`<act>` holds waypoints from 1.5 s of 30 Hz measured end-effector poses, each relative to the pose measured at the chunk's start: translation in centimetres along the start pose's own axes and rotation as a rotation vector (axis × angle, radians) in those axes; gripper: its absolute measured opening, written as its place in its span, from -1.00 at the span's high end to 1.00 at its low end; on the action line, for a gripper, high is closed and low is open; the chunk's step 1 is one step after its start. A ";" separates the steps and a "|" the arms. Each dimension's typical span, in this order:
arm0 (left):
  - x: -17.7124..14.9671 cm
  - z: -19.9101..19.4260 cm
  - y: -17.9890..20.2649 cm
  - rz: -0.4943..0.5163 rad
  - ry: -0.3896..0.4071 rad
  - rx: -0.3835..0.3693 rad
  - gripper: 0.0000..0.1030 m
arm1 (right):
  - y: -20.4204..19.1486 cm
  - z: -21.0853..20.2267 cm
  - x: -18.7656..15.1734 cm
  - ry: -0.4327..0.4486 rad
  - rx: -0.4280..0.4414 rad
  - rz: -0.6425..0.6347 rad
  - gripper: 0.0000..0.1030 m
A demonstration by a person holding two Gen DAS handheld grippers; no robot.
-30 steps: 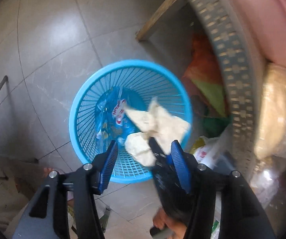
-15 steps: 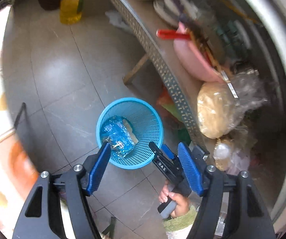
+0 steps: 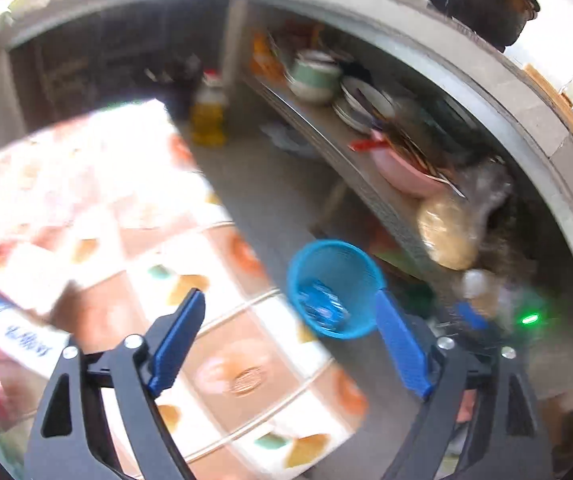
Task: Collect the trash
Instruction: 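Return both tools to the table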
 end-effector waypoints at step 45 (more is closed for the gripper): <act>-5.3 -24.5 -27.0 -0.299 0.454 0.289 -0.89 | -34.5 -9.9 3.8 0.052 0.640 -0.355 -0.85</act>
Point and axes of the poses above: each gripper's, at about its wrist camera, not at the fingertips, and z roughly the way its jaws point, y to its right, x to its top, the point moved 9 cm from there along z, roughly the way its jaws point, and after that the axes turned 13 degrees about y, right-handed, at the moved point
